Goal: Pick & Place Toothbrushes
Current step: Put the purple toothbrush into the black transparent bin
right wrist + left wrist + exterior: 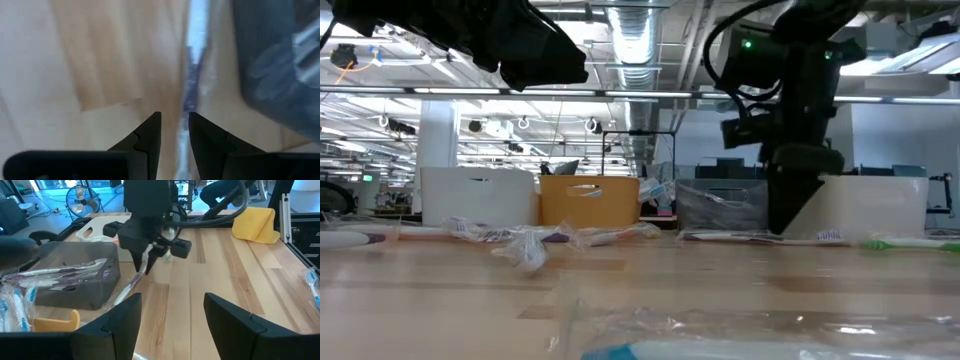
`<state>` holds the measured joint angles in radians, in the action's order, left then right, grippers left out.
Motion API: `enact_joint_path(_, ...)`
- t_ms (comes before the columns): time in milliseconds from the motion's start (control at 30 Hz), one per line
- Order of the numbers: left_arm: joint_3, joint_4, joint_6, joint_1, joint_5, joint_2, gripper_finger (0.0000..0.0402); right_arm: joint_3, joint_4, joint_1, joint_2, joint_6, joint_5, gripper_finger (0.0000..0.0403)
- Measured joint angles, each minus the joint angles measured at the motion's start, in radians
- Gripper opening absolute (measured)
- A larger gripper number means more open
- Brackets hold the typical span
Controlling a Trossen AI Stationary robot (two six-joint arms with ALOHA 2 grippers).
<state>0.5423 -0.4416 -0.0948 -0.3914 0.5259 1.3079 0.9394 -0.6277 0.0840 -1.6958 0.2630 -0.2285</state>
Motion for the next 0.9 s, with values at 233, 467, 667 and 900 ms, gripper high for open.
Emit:
enact_joint_path(233,0.000,0.000,0.000,0.000,0.000,0.000,0.0209,0.000,-0.027,-0.002,0.025,0.025,-0.035,0.0093)
enact_joint_path(467,-0.002,0.000,0.000,0.000,-0.002,0.000,0.0209,0.000,-0.039,-0.002,0.023,0.042,-0.034,0.0093)
enact_joint_path(667,-0.002,0.000,0.000,0.000,-0.027,0.000,0.0209,0.000,-0.038,-0.003,0.023,0.071,-0.034,0.0093)
enact_joint_path(900,-0.002,0.000,0.000,0.000,-0.027,0.000,0.0209,0.000,-0.038,-0.003,0.023,0.103,-0.032,0.0093)
